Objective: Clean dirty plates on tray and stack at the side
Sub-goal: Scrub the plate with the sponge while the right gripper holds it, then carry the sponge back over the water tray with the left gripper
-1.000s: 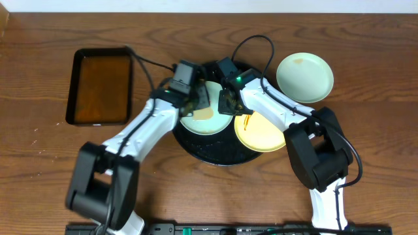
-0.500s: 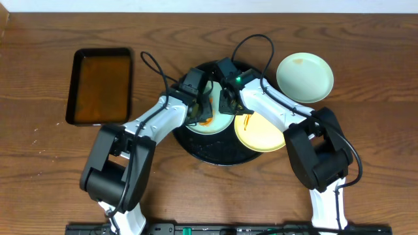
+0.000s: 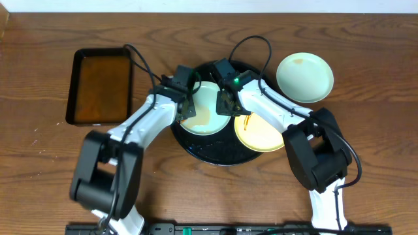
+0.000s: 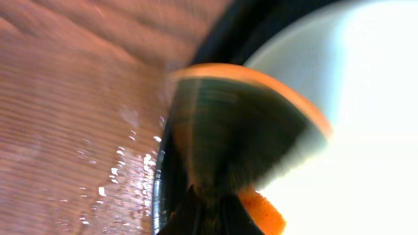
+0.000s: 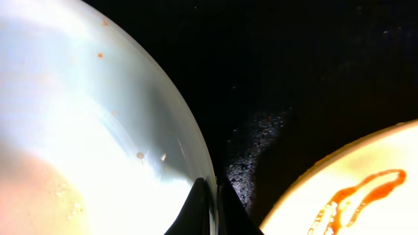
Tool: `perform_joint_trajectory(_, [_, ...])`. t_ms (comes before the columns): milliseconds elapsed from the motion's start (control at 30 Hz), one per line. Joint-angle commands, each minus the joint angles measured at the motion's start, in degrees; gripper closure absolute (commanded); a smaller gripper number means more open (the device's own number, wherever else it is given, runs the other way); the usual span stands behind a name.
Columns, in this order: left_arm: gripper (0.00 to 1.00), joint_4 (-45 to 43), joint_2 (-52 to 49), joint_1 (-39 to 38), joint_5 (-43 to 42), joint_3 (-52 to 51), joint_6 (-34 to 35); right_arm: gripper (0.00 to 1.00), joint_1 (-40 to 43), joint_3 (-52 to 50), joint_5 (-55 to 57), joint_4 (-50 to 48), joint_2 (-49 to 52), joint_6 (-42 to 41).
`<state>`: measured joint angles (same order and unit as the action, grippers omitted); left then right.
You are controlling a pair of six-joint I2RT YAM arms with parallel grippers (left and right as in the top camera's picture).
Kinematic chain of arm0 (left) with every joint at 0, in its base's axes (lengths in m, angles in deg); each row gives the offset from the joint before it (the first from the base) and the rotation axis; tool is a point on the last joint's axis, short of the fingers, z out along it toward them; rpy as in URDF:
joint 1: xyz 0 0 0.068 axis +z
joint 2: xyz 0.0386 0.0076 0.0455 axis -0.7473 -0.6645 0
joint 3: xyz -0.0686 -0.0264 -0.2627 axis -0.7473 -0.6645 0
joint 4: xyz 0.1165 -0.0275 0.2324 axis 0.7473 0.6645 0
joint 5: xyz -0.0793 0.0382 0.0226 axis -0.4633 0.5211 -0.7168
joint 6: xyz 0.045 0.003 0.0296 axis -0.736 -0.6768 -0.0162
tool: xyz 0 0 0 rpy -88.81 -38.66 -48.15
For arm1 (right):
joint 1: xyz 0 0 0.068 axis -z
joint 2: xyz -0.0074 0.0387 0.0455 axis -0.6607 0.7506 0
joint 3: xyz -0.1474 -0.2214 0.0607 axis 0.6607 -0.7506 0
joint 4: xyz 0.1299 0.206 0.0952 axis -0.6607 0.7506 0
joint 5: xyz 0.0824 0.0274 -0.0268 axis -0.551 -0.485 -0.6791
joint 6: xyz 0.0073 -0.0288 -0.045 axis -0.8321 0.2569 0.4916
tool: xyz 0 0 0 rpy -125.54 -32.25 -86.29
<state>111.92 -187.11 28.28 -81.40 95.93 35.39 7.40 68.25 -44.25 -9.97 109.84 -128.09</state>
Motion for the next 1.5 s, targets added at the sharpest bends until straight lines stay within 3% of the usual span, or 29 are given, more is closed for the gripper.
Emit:
perform_joint_trajectory(0, [0.92,-2.4,4.3,0.9,-4.5,-0.5,0.1,0.99,0.4,-0.7,3.4,0.8,-0.4,-0.6])
perform_joint_trajectory(133, [0.92,-6.9,3.2,0.5,-14.9,-1.0,1.0,0.99,0.4,-0.7,3.4,0.7,-0.4,-0.5])
perform_joint_trajectory(267, [0.92,-8.6,0.3,-0.5,-15.7,-1.0,4.0,0.99,0.4,-0.7,3.4,0.7,-0.4,-0.6])
perform_joint_trajectory(600, [0.92,-6.1,-6.9,-1.3,-17.2,-1.0,2.8,0.99,0.4,-0.7,3.4,0.9,-0.4,-0.5])
perform_joint_trajectory(667, [0.92,-3.5,-6.9,-1.1,-12.3,-0.9,1.5,0.99,0.4,-0.7,3.4,1.0,-0.4,-0.5])
perform_joint_trajectory(833, [0.92,3.0,-6.4,-1.0,11.0,-0.8,1.2,0.99,0.4,-0.7,3.4,0.9,-0.4,-0.5])
perform_joint_trajectory(933, [0.93,6.5,-3.8,-1.0,19.8,1.0,-2.6,0.99,0.4,-0.7,3.4,0.8,-0.4,-0.5])
perform_joint_trajectory(1000, [0.93,7.4,-1.5,-1.0,20.0,1.9,-2.5,0.99,0.4,-0.7,3.4,0.8,-0.4,-0.4])
perform_joint_trajectory(1133, [0.92,7.1,5.6,-1.0,16.2,2.8,-2.5,0.99,0.4,-0.7,3.3,0.2,-0.4,0.3])
perform_joint_trajectory(1300, [0.92,4.9,15.5,1.7,0.9,2.8,-2.6,0.99,0.0,0.4,3.4,-0.4,-1.2,4.2])
perform_joint_trajectory(1400, [0.92,4.5,21.3,6.4,-5.9,2.8,-2.6,0.99,0.0,2.1,3.4,0.0,-2.7,7.1])
perform_joint_trajectory(1467, [0.92,4.9,24.8,12.6,-8.9,2.8,-3.0,0.99,-0.1,4.2,3.4,0.0,-4.4,14.5])
